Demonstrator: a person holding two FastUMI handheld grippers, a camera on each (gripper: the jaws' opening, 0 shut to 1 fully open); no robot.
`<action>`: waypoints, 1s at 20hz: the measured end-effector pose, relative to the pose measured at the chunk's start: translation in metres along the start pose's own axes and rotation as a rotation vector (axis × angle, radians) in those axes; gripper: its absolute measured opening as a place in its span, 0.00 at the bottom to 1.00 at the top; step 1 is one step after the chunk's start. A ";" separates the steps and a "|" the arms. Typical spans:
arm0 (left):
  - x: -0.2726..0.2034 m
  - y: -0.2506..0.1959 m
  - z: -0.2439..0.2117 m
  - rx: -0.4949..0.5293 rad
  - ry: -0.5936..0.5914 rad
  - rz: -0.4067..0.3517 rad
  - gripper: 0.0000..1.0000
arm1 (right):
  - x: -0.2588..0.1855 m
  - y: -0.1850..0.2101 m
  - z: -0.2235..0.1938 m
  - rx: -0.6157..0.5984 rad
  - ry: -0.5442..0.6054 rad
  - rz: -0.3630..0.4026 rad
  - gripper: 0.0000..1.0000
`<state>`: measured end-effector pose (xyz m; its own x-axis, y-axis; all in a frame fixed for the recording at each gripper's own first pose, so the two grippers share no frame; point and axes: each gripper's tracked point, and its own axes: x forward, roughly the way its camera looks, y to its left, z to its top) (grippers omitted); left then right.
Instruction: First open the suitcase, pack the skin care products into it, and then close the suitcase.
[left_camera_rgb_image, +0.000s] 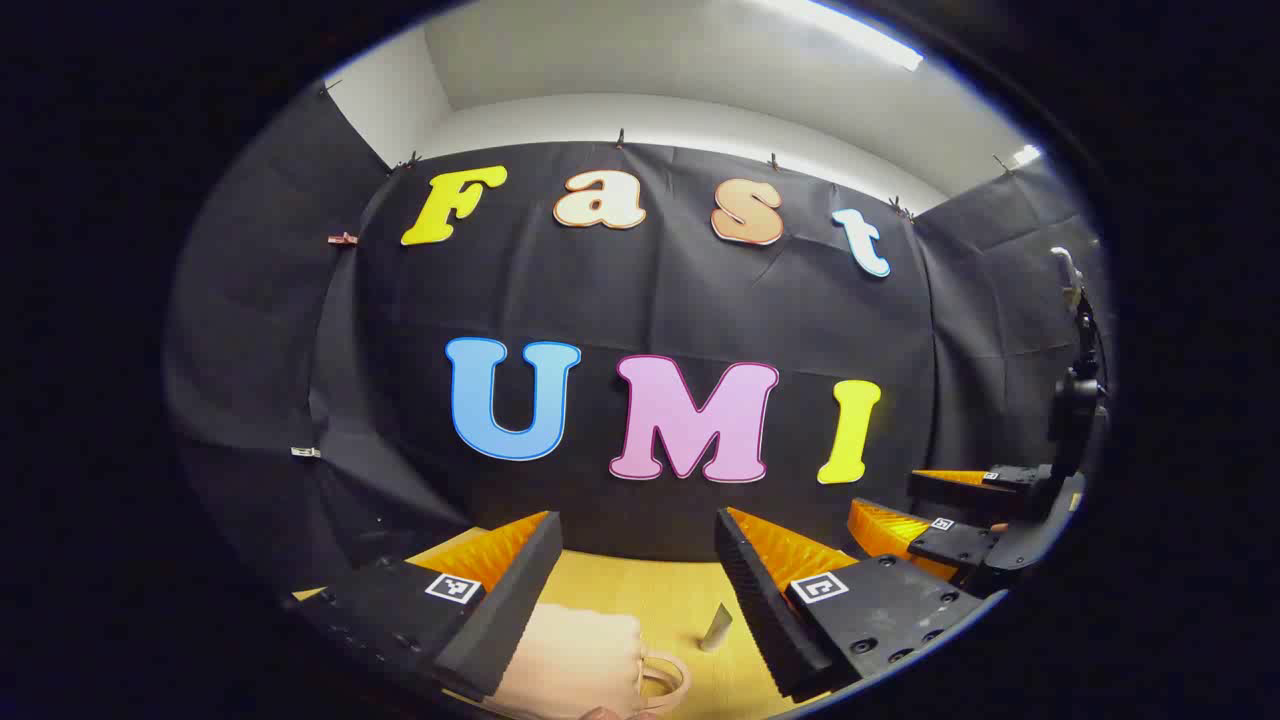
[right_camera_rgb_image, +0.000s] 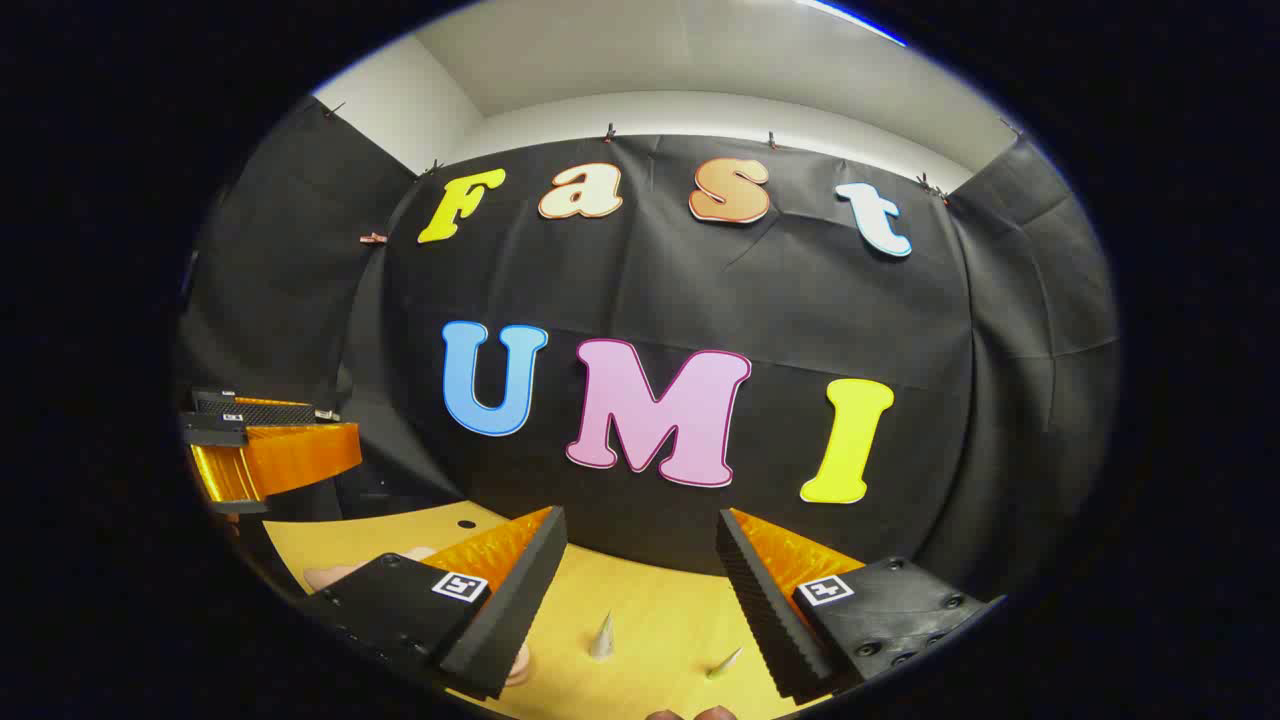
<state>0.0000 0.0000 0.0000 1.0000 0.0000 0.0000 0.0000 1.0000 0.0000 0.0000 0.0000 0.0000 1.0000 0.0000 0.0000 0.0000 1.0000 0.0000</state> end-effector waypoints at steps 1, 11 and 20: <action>-0.001 -0.001 0.000 0.002 -0.005 -0.002 1.00 | 0.000 -0.002 0.001 -0.005 -0.003 0.001 0.94; -0.006 0.000 -0.001 0.033 -0.004 0.016 0.96 | 0.000 -0.011 0.000 0.024 -0.013 -0.009 0.96; -0.005 0.002 -0.013 0.007 0.038 -0.005 0.96 | 0.001 -0.009 -0.003 0.031 0.000 -0.014 0.96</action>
<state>-0.0046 0.0016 -0.0134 0.9993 -0.0048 -0.0377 0.0051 1.0000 0.0065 0.0006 -0.0087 -0.0030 0.9999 -0.0136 -0.0005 0.0136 0.9994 0.0313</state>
